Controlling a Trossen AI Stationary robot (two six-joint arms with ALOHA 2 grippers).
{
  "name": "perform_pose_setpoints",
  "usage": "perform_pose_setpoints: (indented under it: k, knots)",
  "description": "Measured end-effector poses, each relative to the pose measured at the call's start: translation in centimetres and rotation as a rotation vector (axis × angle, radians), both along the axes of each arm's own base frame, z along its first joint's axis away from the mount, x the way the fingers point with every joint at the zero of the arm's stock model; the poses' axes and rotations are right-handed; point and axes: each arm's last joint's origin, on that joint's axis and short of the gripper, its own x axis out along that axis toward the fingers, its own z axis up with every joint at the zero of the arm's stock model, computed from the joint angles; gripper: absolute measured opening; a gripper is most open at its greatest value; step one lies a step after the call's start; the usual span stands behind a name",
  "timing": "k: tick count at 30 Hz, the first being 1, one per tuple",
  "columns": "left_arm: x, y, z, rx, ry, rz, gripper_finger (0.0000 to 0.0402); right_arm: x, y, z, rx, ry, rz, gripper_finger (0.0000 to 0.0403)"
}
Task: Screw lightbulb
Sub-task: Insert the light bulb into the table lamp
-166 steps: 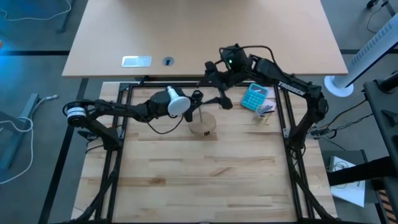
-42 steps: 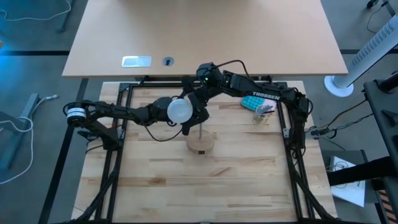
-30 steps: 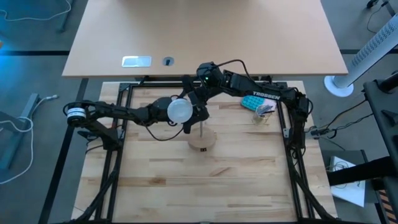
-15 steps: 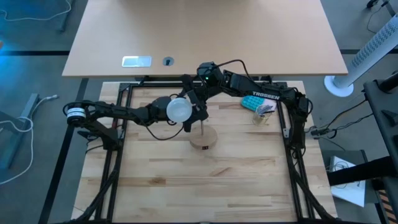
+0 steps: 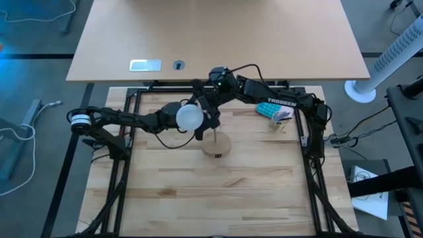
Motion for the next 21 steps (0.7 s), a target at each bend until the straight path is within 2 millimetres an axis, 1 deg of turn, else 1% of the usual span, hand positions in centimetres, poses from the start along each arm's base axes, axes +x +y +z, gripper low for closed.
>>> perform_pose_setpoints:
  k: [3,9,21]
  knots:
    - [-0.01,0.08,0.04,0.003,-0.004,0.014,0.0143,0.02,-0.02,0.05,0.007,-0.001,-0.007,0.0210]
    - [0.07,0.15,0.29,0.016,-0.012,0.028,0.0143,-0.01,-0.01,0.16,0.028,0.001,-0.015,0.0213]
    - [0.23,0.25,0.81,0.054,-0.018,0.034,0.0143,-0.61,0.10,0.98,0.039,-0.007,-0.028,0.0200]
